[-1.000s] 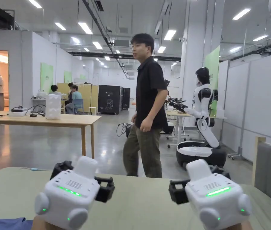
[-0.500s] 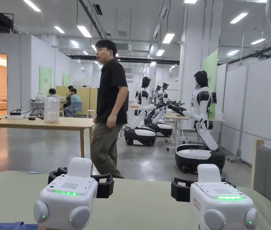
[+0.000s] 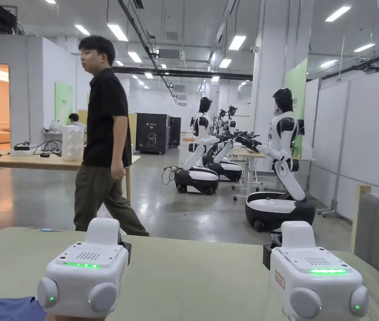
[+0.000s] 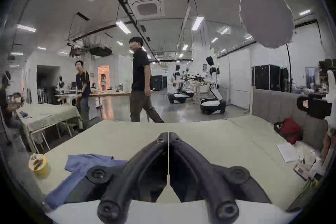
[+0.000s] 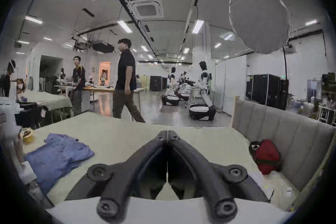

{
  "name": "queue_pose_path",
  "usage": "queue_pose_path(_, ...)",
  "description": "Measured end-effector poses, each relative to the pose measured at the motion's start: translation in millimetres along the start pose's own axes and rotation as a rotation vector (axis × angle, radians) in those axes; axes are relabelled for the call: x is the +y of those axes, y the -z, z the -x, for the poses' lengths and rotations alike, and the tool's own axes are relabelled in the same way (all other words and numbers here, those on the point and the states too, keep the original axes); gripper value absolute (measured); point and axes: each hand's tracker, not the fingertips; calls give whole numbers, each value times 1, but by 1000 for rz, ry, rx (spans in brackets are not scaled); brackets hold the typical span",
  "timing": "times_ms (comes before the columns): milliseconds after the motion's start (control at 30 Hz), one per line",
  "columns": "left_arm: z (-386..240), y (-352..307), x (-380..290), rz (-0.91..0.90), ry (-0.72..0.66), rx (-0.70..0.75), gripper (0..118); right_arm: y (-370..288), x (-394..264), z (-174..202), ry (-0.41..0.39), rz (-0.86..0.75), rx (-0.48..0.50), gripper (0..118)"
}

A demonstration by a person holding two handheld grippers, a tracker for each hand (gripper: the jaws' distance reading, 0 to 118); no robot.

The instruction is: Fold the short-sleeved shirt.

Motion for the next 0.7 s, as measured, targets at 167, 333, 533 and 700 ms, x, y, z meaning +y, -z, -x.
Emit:
queue_pose_path(167, 35, -20, -7, 5, 11, 65, 0, 14, -4, 31, -19, -6, 58, 1)
queue_pose_path(333, 113, -51, -24, 60, 5, 241, 0, 31, -12, 112, -14, -3, 245, 1)
queue_pose_path(533, 210, -61, -58, 404, -49, 307, 0, 24, -28, 215, -22, 23, 516, 1)
queue_pose_path(700, 243, -39, -108, 566, -110, 283, 0, 32, -57, 244, 14, 93, 602, 1)
